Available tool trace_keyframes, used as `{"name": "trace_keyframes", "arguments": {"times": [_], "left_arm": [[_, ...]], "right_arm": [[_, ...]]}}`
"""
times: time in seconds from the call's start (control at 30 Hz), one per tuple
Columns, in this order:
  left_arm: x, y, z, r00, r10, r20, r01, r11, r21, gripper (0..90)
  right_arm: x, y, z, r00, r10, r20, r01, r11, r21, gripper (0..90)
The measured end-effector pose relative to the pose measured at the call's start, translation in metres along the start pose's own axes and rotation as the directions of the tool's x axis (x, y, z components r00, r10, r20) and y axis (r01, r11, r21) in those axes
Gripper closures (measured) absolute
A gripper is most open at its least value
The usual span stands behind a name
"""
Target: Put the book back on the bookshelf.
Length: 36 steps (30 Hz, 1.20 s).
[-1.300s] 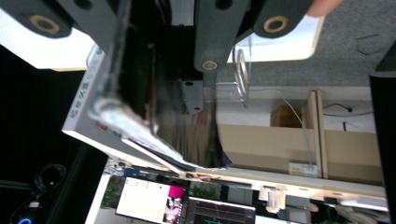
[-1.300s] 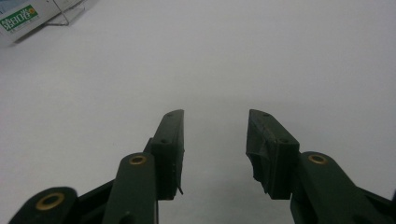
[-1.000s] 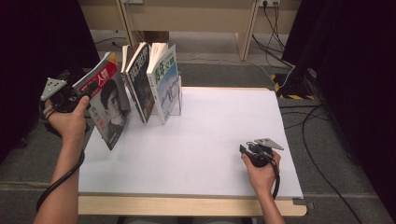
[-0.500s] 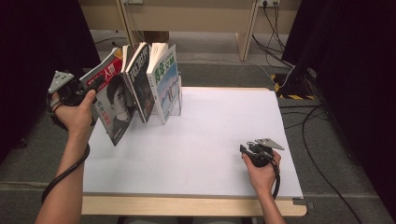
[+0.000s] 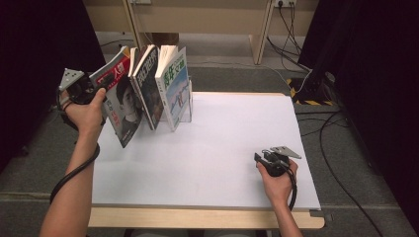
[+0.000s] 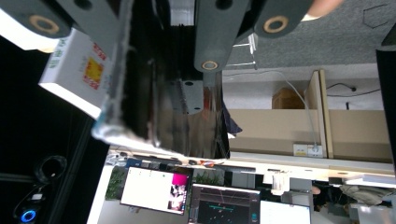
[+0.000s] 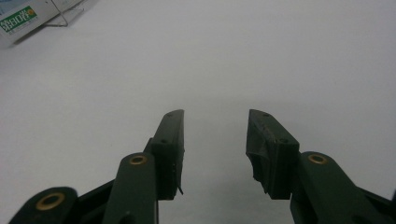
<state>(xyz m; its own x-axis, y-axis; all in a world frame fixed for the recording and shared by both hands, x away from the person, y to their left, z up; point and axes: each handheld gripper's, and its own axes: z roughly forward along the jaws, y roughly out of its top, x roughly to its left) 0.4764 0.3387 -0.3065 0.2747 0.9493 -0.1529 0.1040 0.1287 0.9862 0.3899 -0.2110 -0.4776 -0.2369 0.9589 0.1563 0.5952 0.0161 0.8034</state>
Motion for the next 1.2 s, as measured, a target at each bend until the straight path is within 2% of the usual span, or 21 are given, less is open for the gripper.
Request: {"name": "trace_keyframes", "arguments": {"times": [0.17, 0.3, 0.33, 0.5, 0.6, 0.7, 0.8, 0.9, 1.1, 1.2], "left_arm": [[0.004, -0.003, 0.011, 0.9998, -0.011, -0.017, 0.011, 0.9999, 0.000, 86.1], [0.004, -0.006, 0.018, 0.9994, -0.003, -0.034, 0.003, 1.0000, -0.001, 86.1], [0.005, -0.008, 0.021, 0.9985, 0.009, -0.054, -0.009, 1.0000, 0.001, 86.0], [0.007, -0.015, 0.024, 0.9956, 0.051, -0.079, -0.051, 0.9987, 0.004, 86.0], [0.009, -0.018, 0.020, 0.9896, 0.103, -0.101, -0.102, 0.9947, 0.014, 85.8], [0.011, -0.020, 0.013, 0.9796, 0.164, -0.116, -0.161, 0.9863, 0.038, 85.4], [0.017, -0.026, 0.001, 0.9740, 0.184, -0.131, -0.180, 0.9826, 0.047, 85.0], [0.022, -0.030, -0.007, 0.9736, 0.183, -0.136, -0.179, 0.9828, 0.046, 84.5], [0.030, -0.034, -0.021, 0.9797, 0.162, -0.118, -0.158, 0.9864, 0.048, 83.6], [0.031, -0.033, -0.022, 0.9886, 0.126, -0.083, -0.122, 0.9914, 0.046, 83.2]], "right_arm": [[0.000, 0.000, 0.001, 1.0000, -0.002, 0.000, 0.002, 1.000, 0.002, 57.5], [0.000, 0.000, 0.000, 1.0000, -0.003, 0.000, 0.003, 1.000, 0.003, 57.5], [0.000, 0.000, 0.000, 1.0000, -0.003, -0.001, 0.003, 1.000, 0.002, 57.5], [-0.002, 0.000, -0.001, 1.0000, 0.000, 0.002, 0.000, 1.000, -0.002, 57.5], [-0.002, 0.000, 0.000, 1.0000, 0.004, -0.001, -0.004, 1.000, 0.000, 57.5], [-0.002, 0.000, 0.000, 1.0000, -0.006, -0.003, 0.006, 1.000, -0.002, 57.5], [-0.001, 0.000, 0.000, 1.0000, -0.007, -0.001, 0.007, 1.000, -0.001, 57.5], [0.000, -0.001, 0.000, 0.9999, -0.011, -0.001, 0.011, 1.000, 0.002, 57.5], [0.002, -0.001, 0.001, 0.9999, -0.011, -0.004, 0.011, 1.000, 0.010, 57.4], [0.001, 0.000, 0.000, 0.9999, -0.012, -0.003, 0.012, 1.000, 0.000, 57.5]]}}
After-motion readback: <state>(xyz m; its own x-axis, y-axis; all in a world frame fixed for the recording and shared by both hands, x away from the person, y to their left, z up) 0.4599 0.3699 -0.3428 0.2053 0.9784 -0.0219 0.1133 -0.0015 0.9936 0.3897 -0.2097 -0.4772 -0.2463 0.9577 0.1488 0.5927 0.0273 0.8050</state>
